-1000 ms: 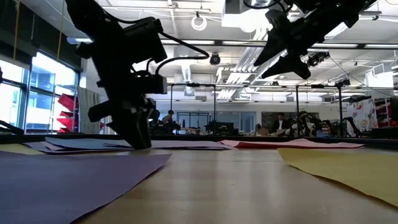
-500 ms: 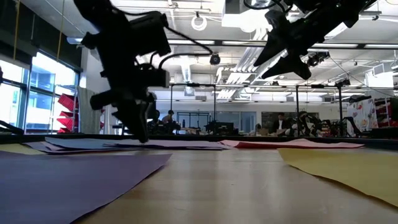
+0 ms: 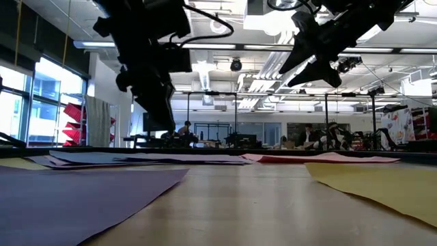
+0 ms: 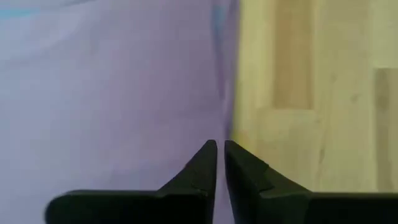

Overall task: Organize paper
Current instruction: Stack the purple paper on the bottom left of the table

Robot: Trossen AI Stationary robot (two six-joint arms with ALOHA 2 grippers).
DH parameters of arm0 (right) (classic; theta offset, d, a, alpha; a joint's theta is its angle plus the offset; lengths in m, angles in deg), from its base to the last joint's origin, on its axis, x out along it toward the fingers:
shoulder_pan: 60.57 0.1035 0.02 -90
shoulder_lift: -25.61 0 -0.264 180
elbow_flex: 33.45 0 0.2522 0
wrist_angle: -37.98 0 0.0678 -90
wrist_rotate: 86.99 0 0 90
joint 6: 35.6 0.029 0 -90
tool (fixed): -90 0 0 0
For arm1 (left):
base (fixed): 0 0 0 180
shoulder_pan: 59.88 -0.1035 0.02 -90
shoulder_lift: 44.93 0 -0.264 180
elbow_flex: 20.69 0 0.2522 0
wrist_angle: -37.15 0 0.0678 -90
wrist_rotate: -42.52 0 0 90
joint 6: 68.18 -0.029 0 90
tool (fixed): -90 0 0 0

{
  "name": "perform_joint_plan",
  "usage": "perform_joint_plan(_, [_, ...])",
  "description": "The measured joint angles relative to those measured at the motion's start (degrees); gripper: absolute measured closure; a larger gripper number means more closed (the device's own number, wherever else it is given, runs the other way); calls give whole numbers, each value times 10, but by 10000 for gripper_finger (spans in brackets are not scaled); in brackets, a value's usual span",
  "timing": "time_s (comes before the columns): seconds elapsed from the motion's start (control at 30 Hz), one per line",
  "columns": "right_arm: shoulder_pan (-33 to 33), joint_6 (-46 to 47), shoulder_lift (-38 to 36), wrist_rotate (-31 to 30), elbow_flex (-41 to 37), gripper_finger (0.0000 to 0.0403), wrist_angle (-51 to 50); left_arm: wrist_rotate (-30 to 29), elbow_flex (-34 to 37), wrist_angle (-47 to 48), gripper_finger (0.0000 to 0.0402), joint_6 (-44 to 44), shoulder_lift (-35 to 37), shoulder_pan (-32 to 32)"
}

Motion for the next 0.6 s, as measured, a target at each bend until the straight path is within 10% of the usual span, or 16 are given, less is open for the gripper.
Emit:
perform_joint_plan(0.37, [0,4,0,10,0,233,-9,-51,29,-86,178,-7,-68,0])
perform_joint_plan(0.6, [0,6,0,17,0,233,-20,-22,26,-73,187,16,-103,6])
